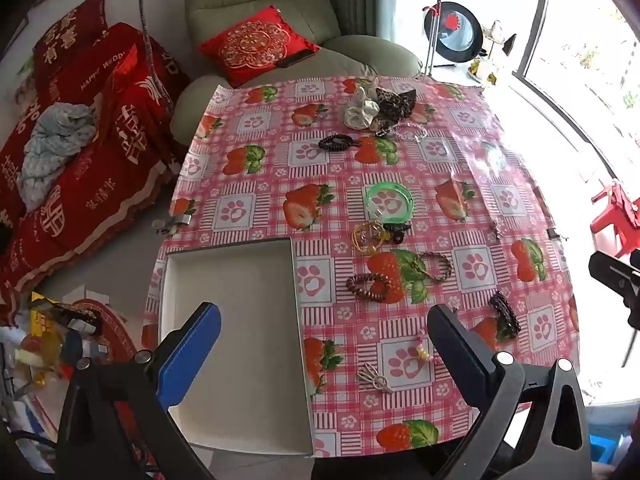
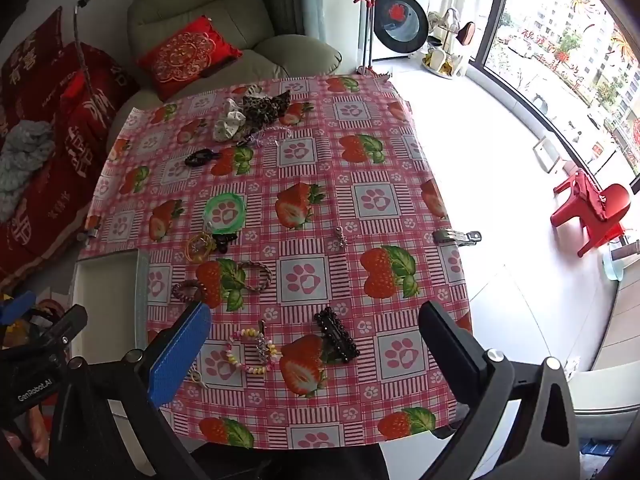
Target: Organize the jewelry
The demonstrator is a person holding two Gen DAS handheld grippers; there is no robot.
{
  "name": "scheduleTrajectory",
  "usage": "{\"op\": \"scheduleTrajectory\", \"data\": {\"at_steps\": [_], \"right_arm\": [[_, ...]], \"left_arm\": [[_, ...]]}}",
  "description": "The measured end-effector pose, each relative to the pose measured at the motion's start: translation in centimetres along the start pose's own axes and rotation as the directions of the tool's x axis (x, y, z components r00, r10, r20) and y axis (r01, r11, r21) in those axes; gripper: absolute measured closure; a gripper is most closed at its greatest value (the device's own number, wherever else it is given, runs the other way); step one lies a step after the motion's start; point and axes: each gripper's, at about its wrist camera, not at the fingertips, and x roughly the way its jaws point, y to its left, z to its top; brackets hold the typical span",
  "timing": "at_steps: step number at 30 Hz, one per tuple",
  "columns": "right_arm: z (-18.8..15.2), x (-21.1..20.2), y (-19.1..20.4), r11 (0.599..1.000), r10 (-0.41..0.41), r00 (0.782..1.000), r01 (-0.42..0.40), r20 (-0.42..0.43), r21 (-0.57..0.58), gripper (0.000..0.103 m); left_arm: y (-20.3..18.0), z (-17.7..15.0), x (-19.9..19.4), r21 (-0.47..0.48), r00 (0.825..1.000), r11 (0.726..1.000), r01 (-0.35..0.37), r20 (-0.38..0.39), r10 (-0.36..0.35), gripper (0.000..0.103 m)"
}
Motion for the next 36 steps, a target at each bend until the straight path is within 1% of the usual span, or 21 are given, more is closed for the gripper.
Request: {"op": "scheduleTrajectory", "data": {"at_steps": [1, 3, 5, 6, 7, 9, 10, 20, 36], "right_arm": [[0.0, 0.0, 0.0, 1.0, 0.001, 1.0, -0.001, -0.001, 0.004, 0.0], [-0.1, 0.2, 0.1, 1.0, 0.006, 1.0, -0.006, -0.007, 0.01, 0.0], [-0.1, 0.4, 0.4, 1.0, 0.009, 1.0, -0.009, -0.015, 0.016, 0.0], [-0.2, -0.5, 0.4, 1.0, 0.02, 1.0, -0.02, 0.012, 0.012, 0.0], [-0.2, -0.5, 0.4, 1.0, 0.02, 1.0, -0.02, 0.011, 0.013, 0.0], [-0.3, -0.6, 0.3, 1.0, 0.021, 1.0, -0.021, 0.009, 0.015, 0.0], [-0.5, -0.6, 0.9, 1.0, 0.009, 1.0, -0.009, 0.012, 0.008, 0.0], [-0.2, -0.9, 0.3, 0.999, 0.024, 1.0, -0.024, 0.006, 0.024, 0.0], [-0.2, -0.8, 1.3, 0.999, 0.045, 0.999, -0.045, 0.005, 0.004, 0.0]], "left_arm": [[0.9, 0.1, 0.0, -0.02, 1.0, 0.999, 0.029, -0.006, -0.029, 0.0], [1.0, 0.3, -0.2, -0.016, 1.0, 1.0, 0.003, -0.015, -0.003, 0.0], [1.1, -0.1, -0.5, -0.012, 1.0, 1.0, -0.008, -0.001, 0.008, 0.0], [0.7, -0.2, -0.6, -0.011, 1.0, 1.0, -0.021, 0.002, 0.021, 0.0], [0.5, -0.3, -0.7, -0.011, 1.0, 1.0, -0.025, 0.002, 0.025, 0.0], [0.6, -0.4, -0.6, -0.014, 1.0, 1.0, -0.028, -0.001, 0.028, 0.0], [0.6, -0.4, -0.6, -0.014, 1.0, 0.999, -0.029, -0.003, 0.029, 0.0], [0.7, -0.6, -0.6, -0.015, 1.0, 0.999, -0.029, -0.003, 0.029, 0.0], [0.7, -0.5, -0.1, -0.014, 0.999, 0.999, -0.048, -0.027, 0.047, 0.0]]}}
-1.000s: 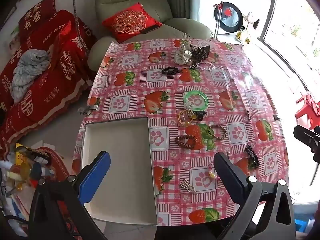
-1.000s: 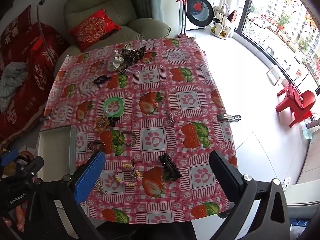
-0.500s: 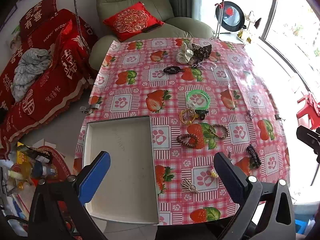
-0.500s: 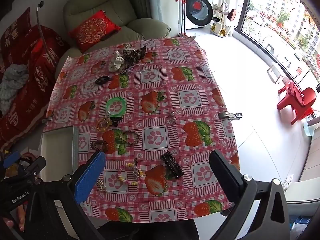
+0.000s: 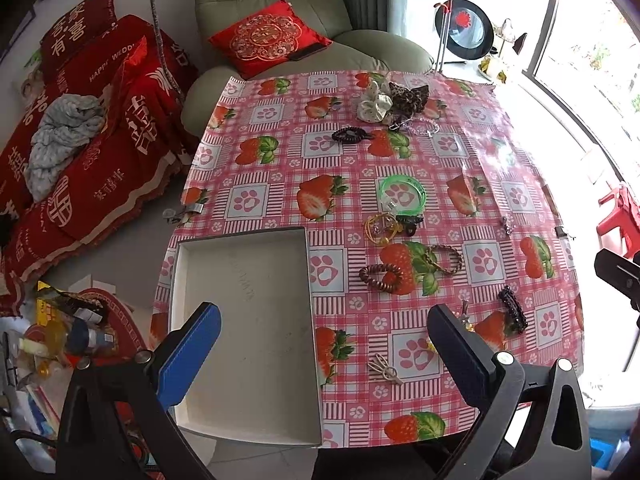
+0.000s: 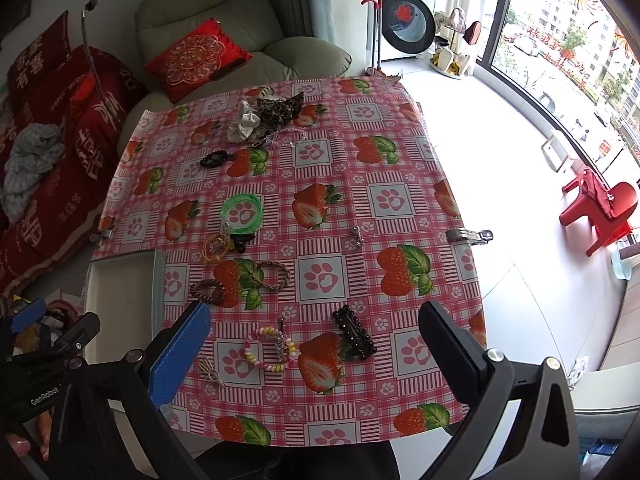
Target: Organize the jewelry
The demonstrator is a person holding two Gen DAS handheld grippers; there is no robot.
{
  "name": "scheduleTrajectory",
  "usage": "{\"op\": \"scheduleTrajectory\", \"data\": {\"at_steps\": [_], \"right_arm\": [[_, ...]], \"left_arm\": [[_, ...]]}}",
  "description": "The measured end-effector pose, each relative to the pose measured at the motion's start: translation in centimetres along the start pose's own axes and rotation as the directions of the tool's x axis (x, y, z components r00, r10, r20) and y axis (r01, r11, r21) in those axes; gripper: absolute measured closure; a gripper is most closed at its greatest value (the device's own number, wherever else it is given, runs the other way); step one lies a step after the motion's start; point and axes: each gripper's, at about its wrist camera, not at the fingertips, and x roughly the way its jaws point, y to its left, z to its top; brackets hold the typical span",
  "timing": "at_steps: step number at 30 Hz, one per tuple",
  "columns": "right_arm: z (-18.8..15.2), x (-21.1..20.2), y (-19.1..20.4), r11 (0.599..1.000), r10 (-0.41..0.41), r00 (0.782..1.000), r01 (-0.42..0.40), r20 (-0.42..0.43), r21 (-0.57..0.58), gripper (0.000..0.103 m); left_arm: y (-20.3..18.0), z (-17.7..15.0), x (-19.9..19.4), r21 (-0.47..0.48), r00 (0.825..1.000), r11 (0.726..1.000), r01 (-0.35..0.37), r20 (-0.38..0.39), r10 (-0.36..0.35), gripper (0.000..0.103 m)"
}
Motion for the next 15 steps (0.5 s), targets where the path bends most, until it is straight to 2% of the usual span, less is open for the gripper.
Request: {"op": "scheduleTrajectory", "data": {"at_steps": [15], "right_arm": [[0.04, 0.17, 0.12, 1.0, 0.002, 1.0, -0.002, -0.002, -0.002, 0.0]], "left_arm": [[0.07, -0.03, 0.12, -0.001, 1.0, 1.0, -0.001, -0.003, 0.001, 0.0]]}}
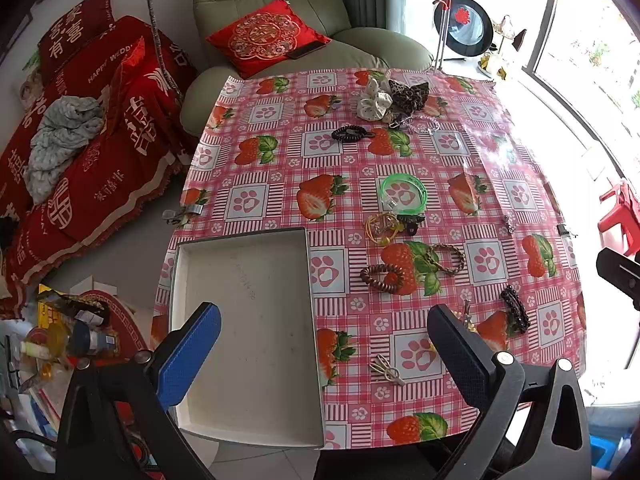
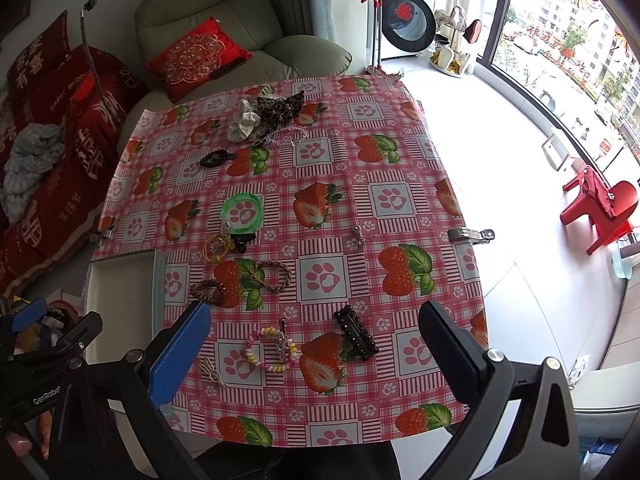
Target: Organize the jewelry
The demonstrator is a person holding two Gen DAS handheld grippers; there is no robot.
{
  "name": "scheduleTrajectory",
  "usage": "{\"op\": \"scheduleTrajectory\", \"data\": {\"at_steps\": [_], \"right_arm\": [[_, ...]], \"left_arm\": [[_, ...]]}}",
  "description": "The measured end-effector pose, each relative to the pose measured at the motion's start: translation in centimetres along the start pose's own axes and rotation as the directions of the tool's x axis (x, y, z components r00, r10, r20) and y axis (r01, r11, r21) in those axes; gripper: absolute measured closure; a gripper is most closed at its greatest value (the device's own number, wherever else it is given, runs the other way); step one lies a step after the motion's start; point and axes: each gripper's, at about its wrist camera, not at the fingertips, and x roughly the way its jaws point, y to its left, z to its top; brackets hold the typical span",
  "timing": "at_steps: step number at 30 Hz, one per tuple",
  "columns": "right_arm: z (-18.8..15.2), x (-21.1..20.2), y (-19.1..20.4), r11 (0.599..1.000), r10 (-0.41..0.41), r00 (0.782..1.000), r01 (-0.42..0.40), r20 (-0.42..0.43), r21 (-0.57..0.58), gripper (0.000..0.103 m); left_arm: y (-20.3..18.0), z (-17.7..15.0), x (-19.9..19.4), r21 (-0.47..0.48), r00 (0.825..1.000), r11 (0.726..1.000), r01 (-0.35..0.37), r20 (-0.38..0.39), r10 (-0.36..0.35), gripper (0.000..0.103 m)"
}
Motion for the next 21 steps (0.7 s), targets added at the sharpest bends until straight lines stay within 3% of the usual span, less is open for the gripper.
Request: {"op": "scheduleTrajectory", "data": {"at_steps": [21], "right_arm": [[0.14, 0.09, 0.2, 1.0, 0.0, 1.0, 0.0, 0.0, -0.002, 0.0]], "left_arm": [[-0.03, -0.07, 0.48, 0.004, 1.0, 1.0, 0.001, -0.005, -0.001, 0.0]]}}
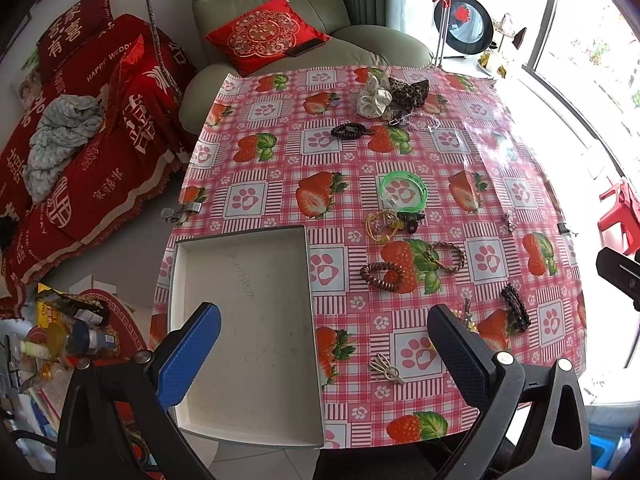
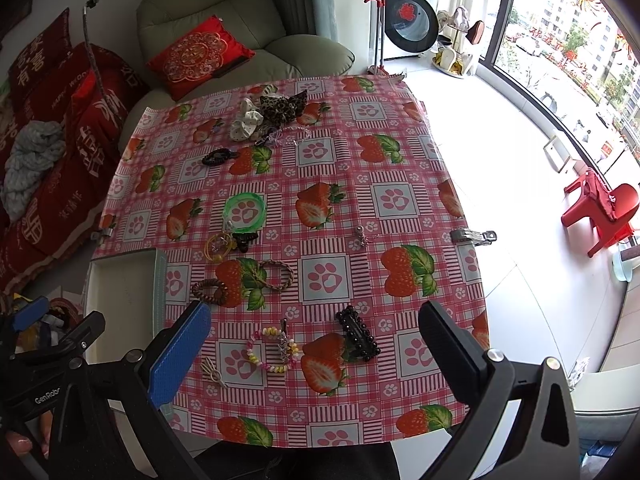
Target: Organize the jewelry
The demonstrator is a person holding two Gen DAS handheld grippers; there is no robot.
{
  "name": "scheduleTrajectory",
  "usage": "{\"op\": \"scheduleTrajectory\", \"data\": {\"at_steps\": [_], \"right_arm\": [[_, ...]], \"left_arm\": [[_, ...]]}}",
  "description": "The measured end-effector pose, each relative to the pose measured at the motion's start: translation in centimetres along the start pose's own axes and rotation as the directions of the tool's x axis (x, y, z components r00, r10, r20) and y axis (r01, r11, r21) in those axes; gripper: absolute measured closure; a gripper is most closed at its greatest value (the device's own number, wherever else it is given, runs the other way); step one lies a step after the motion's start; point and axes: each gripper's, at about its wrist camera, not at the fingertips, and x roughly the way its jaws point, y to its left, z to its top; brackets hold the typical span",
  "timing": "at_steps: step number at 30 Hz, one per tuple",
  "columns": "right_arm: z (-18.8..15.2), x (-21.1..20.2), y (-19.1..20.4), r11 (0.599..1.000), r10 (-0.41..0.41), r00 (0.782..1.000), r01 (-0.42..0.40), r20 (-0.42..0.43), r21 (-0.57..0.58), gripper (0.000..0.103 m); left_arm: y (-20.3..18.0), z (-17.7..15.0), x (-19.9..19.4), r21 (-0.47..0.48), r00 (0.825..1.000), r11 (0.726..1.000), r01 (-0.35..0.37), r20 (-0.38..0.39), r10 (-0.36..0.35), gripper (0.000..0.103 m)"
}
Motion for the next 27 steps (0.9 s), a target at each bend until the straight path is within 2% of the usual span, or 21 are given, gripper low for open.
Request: {"op": "scheduleTrajectory", "data": {"at_steps": [27], "right_arm": [[-0.2, 0.12, 0.09, 1.0, 0.0, 1.0, 0.0, -0.002, 0.003, 0.0]], "left_arm": [[-0.09, -0.02, 0.08, 0.001, 1.0, 1.0, -0.001, -0.004, 0.001, 0.0]]}}
